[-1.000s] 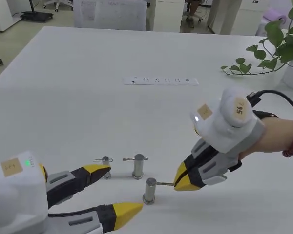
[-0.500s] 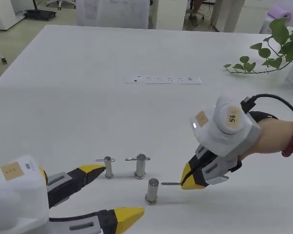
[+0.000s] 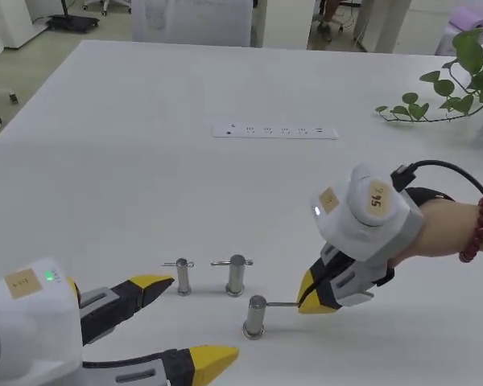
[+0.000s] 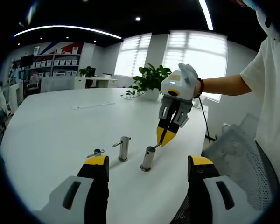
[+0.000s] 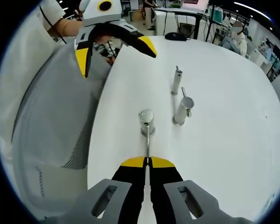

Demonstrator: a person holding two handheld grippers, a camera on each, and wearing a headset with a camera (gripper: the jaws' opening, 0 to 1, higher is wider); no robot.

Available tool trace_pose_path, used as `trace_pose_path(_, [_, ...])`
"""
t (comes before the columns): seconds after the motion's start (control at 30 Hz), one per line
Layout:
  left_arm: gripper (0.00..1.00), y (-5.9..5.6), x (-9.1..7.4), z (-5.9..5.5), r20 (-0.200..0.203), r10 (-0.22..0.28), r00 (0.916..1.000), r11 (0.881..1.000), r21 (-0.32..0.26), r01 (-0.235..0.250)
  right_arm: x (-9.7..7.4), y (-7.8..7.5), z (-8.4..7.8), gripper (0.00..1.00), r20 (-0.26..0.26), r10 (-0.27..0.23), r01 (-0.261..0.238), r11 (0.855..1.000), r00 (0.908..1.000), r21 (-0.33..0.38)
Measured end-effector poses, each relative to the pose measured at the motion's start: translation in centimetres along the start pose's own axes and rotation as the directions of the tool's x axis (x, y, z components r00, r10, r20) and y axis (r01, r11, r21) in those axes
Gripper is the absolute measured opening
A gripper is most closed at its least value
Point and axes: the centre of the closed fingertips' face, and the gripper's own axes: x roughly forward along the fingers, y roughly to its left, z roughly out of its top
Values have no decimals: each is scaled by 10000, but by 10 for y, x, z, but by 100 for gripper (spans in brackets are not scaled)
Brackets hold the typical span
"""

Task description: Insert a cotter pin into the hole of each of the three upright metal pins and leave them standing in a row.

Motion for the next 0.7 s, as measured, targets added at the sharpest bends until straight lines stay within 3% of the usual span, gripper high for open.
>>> trace_pose_path(0.7, [66, 0, 0, -2, -68, 14, 10000, 10000, -9, -14, -1, 1, 7, 3, -133, 40, -45, 9993, 9999, -370])
